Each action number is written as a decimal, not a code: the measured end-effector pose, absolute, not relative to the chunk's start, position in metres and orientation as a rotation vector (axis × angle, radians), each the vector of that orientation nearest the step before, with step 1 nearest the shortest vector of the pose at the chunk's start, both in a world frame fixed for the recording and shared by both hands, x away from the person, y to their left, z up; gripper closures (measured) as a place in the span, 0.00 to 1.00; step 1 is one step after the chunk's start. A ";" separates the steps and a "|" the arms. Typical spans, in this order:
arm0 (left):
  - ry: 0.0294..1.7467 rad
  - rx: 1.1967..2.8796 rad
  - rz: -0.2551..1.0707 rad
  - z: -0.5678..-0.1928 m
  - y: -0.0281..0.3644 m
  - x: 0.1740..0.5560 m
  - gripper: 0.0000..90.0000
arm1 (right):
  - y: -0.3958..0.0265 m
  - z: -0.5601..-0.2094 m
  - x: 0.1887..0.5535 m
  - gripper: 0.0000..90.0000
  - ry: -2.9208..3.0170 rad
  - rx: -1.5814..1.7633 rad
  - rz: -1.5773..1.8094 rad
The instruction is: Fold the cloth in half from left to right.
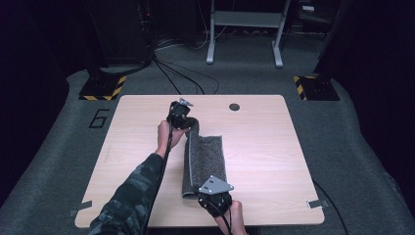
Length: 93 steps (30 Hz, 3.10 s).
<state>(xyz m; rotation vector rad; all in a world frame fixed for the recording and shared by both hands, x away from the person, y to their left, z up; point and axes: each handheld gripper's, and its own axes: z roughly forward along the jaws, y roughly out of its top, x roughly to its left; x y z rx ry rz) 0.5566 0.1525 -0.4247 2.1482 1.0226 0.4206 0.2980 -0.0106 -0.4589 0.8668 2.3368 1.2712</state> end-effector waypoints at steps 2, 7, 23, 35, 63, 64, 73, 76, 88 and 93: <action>1.017 2.173 0.413 -0.429 0.146 0.558 0.95 | -0.016 -0.461 0.298 0.96 2.331 0.893 1.258; 1.000 2.186 0.398 -0.438 0.132 0.560 0.94 | -0.027 -0.469 0.297 0.96 2.343 0.930 1.228; 1.019 2.212 0.370 -0.464 0.107 0.566 0.94 | -0.042 -0.496 0.301 0.96 2.364 1.029 1.156; 1.035 2.165 0.315 -0.465 0.101 0.565 0.42 | -0.050 -0.507 0.303 0.90 2.395 1.078 1.098; 1.239 2.183 0.380 -0.491 0.177 0.562 0.27 | -0.073 -0.508 0.337 0.28 2.306 1.275 0.940; 1.242 2.190 0.377 -0.493 0.175 0.562 0.27 | -0.073 -0.510 0.338 0.28 2.307 1.268 0.925; 1.290 2.211 0.414 -0.507 0.173 0.566 0.29 | -0.082 -0.518 0.337 0.29 2.284 1.326 0.901; 1.283 2.221 0.428 -0.507 0.174 0.566 0.29 | -0.089 -0.519 0.334 0.29 2.280 1.337 0.900; 1.254 2.182 0.426 -0.496 0.180 0.556 0.23 | -0.102 -0.515 0.335 0.25 2.240 1.314 1.010; 1.183 2.214 0.412 -0.485 0.183 0.535 0.23 | -0.109 -0.510 0.343 0.25 2.221 1.363 1.030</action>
